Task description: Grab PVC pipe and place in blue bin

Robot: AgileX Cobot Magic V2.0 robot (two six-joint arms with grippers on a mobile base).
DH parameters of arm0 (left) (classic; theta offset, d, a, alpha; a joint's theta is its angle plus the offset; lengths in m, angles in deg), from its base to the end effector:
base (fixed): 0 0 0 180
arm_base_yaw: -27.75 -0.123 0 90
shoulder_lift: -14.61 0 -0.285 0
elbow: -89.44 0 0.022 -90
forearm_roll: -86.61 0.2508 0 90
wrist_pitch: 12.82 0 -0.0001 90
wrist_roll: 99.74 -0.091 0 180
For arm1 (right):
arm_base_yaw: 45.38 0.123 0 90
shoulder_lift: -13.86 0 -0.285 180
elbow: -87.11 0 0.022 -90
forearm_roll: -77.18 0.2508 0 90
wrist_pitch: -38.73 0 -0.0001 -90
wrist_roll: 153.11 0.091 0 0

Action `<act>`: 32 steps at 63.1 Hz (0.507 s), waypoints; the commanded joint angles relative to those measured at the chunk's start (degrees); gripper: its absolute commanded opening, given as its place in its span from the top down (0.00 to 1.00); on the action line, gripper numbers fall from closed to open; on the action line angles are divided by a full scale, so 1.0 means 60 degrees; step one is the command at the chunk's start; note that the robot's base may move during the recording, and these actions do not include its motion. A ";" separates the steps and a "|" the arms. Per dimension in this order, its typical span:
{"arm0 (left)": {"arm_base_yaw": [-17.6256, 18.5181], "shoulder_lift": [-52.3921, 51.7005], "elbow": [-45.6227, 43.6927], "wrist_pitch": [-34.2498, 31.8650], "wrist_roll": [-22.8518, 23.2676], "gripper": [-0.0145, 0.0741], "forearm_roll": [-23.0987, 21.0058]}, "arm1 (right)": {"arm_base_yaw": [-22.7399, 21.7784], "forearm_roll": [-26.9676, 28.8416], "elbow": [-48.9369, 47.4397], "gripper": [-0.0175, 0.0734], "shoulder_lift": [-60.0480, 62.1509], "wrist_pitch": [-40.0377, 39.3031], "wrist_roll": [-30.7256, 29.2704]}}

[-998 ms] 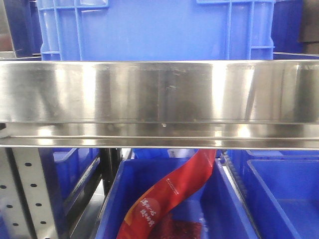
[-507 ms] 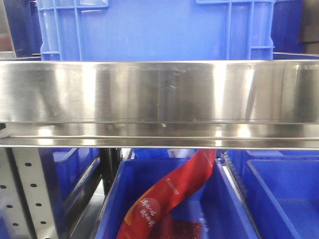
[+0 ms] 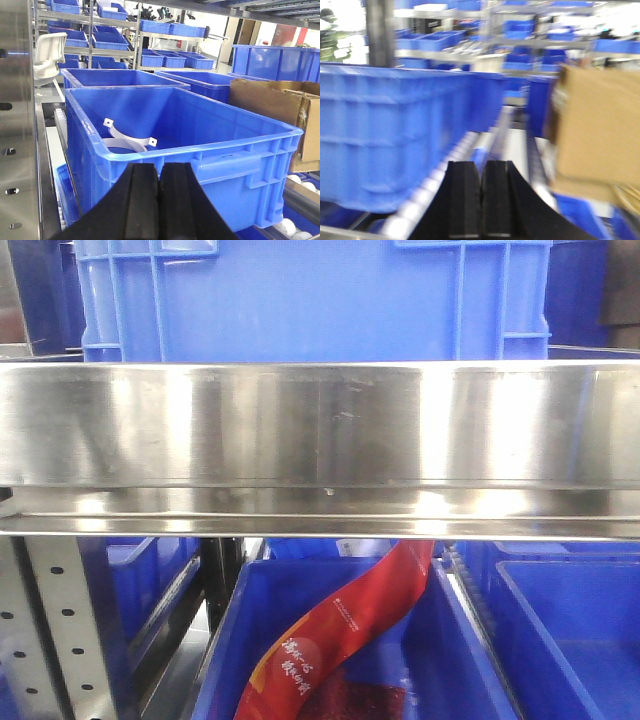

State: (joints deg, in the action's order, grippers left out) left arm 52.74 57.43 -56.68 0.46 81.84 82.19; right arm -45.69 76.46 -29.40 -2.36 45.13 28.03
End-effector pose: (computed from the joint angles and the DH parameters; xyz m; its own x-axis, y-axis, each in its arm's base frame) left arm 0.1089 -0.0526 0.3958 -0.0440 -0.0925 -0.9947 0.4362 0.8940 -0.1025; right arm 0.0600 -0.0005 0.2751 0.0679 0.0070 -0.9977 0.0063 1.0000 0.0075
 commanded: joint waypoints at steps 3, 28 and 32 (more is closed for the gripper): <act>0.0045 -0.0071 0.0012 -0.0192 0.0014 0.96 -0.0073 | -0.0662 0.0120 0.1049 0.99 0.1296 -0.0372 -0.0037; 0.0045 -0.0067 0.0012 -0.0243 0.0014 0.96 -0.0073 | -0.1078 0.0781 0.2288 0.99 0.1404 -0.0823 -0.0037; 0.0045 -0.0067 0.0012 -0.0257 0.0014 0.96 -0.0073 | -0.1078 0.0760 0.2288 0.99 0.1404 -0.0732 -0.0037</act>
State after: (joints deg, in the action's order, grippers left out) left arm 52.74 57.36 -56.68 0.17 81.84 82.19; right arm -51.85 80.80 -15.85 5.80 41.12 28.03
